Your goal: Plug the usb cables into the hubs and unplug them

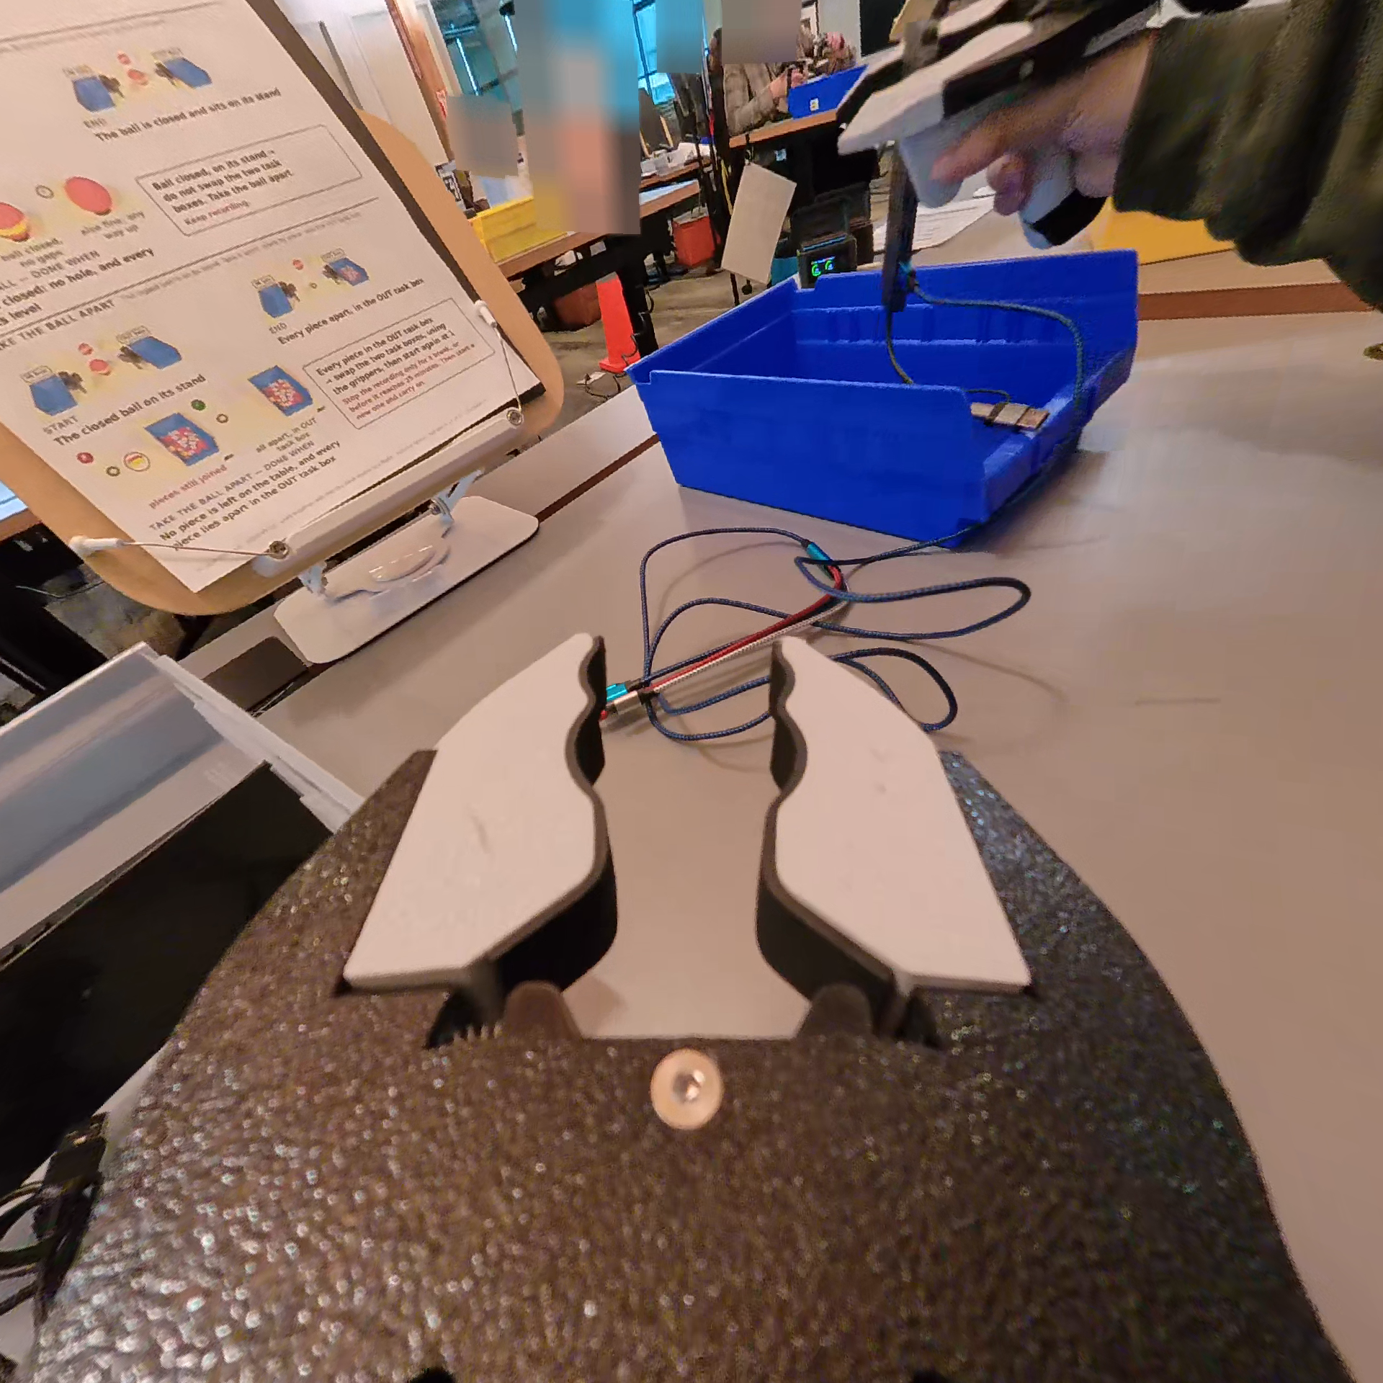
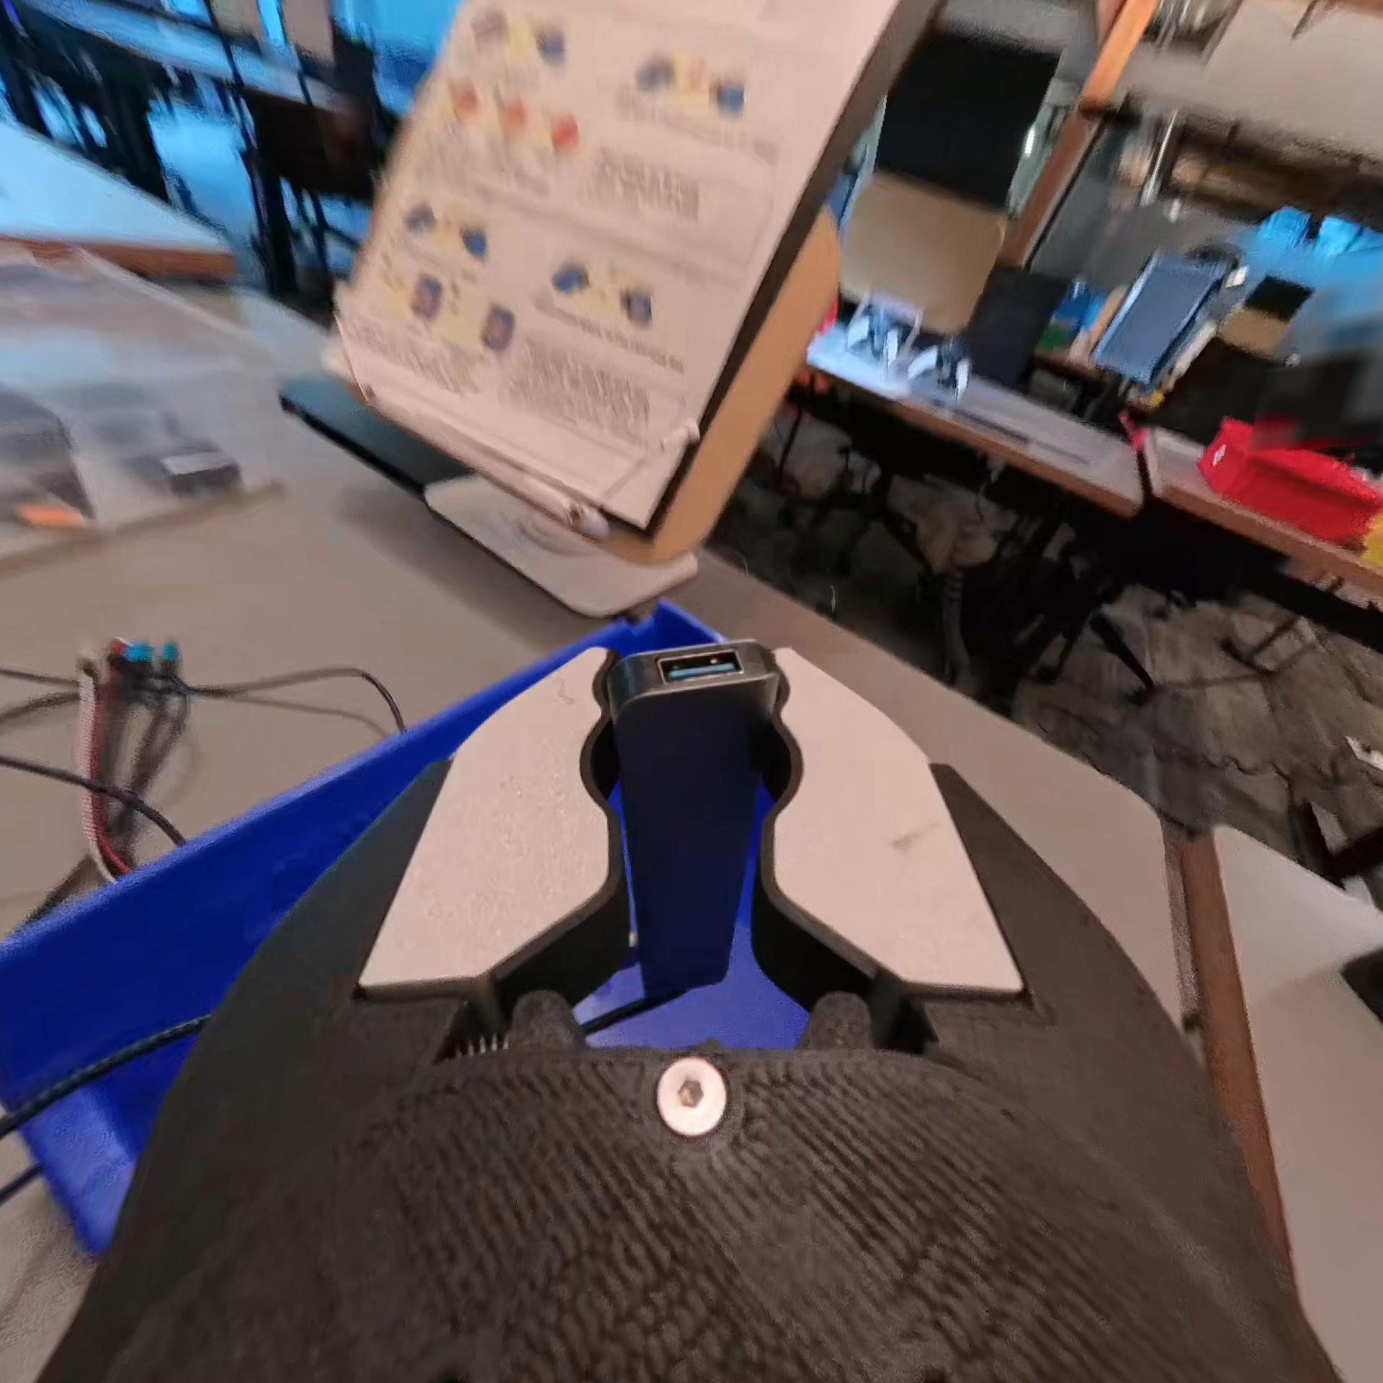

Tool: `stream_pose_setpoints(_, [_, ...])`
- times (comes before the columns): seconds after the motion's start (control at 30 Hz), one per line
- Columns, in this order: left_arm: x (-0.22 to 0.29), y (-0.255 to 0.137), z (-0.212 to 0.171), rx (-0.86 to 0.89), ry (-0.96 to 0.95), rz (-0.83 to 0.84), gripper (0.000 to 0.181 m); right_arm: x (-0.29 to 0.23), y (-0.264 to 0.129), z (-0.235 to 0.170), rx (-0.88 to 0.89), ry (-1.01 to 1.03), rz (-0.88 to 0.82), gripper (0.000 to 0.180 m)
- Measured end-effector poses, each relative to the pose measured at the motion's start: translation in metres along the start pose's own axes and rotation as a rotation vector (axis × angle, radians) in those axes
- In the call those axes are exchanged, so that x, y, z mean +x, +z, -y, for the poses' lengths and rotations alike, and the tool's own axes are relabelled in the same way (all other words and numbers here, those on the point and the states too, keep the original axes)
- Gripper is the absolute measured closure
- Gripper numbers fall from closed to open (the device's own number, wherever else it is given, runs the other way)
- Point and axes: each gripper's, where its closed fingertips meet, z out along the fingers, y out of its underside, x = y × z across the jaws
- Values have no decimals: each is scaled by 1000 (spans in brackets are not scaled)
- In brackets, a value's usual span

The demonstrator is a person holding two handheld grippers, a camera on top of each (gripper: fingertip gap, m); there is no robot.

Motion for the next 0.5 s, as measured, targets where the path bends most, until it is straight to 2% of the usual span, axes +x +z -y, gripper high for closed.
stream_pose_setpoints(0.1, [-2, 0, -3, -4, -15, 2, 141, 3, 17, -39, -256, -8, 41, 141])
stream_pose_setpoints(0.23, [-3, 1, -6, -9, -29, 4, 141, 3, 24, -64, -412, -60, 55, 128])
stream_pose_setpoints(0.37, [-3, 4, -12, -20, -37, -2, 141, -6, 24, -57, -415, -58, 83, 108])
stream_pose_setpoints(0.5, [-1, 7, -17, -26, -49, -11, 142, 0, 15, -54, -480, -100, 14, 104])
